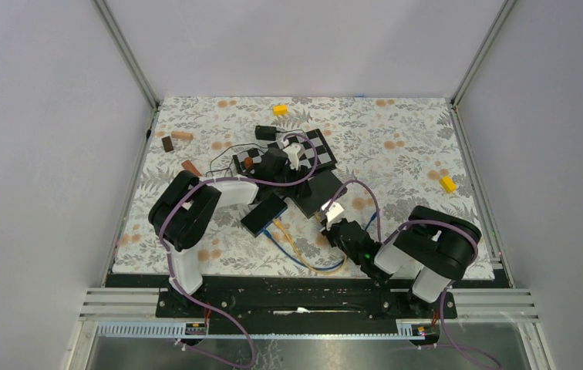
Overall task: Insert the plug into the switch port
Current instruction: Insert the connector into the switch port.
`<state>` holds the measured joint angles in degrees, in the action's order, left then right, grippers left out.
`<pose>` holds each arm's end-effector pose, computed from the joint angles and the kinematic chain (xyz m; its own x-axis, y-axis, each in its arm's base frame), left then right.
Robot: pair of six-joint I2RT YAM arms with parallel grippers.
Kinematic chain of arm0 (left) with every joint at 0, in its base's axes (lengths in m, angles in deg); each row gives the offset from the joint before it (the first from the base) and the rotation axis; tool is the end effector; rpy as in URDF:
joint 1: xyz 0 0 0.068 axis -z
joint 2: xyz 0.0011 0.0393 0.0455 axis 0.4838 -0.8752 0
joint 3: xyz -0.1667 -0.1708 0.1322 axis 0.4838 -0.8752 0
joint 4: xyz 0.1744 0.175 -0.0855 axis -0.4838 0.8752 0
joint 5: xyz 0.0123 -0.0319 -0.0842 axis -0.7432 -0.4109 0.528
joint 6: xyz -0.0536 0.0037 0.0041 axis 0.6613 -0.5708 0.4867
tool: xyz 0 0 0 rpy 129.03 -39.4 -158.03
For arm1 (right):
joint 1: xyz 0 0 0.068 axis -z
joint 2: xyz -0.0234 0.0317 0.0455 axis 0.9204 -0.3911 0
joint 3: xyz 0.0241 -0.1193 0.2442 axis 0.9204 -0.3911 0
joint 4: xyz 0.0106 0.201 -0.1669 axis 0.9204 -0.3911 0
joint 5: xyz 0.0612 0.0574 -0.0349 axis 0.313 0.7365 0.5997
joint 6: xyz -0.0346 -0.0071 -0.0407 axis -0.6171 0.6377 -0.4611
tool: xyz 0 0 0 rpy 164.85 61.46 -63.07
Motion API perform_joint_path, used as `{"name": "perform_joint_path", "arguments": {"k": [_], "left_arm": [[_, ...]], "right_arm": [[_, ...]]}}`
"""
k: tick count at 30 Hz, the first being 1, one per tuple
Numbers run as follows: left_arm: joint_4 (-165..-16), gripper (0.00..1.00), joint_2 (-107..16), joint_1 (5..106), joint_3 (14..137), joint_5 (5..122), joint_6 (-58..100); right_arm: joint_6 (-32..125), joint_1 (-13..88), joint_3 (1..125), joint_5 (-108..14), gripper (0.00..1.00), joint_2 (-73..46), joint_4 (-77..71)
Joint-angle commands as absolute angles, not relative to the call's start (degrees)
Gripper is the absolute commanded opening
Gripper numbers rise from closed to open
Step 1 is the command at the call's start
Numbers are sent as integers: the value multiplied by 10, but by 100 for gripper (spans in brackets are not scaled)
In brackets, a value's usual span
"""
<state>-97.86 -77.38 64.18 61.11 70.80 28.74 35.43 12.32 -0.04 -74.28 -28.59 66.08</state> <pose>0.3092 -0.2303 0.1469 -0.7381 0.1315 -0.6617 0.5090 0.7523 -0.4182 0.1475 0.1875 0.1098 -0.1160 -0.2761 -0.9541 -0.5930 0.7899 -0.1565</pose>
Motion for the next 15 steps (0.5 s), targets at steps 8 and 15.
{"name": "perform_joint_path", "arguments": {"k": [8,15], "left_arm": [[-896,55,-814,677,589,811,292],[-895,55,-818,691,588,825,289]], "right_arm": [[310,130,106,-809,0,-261,627],[321,139,128,-820,0,-251,609]]}}
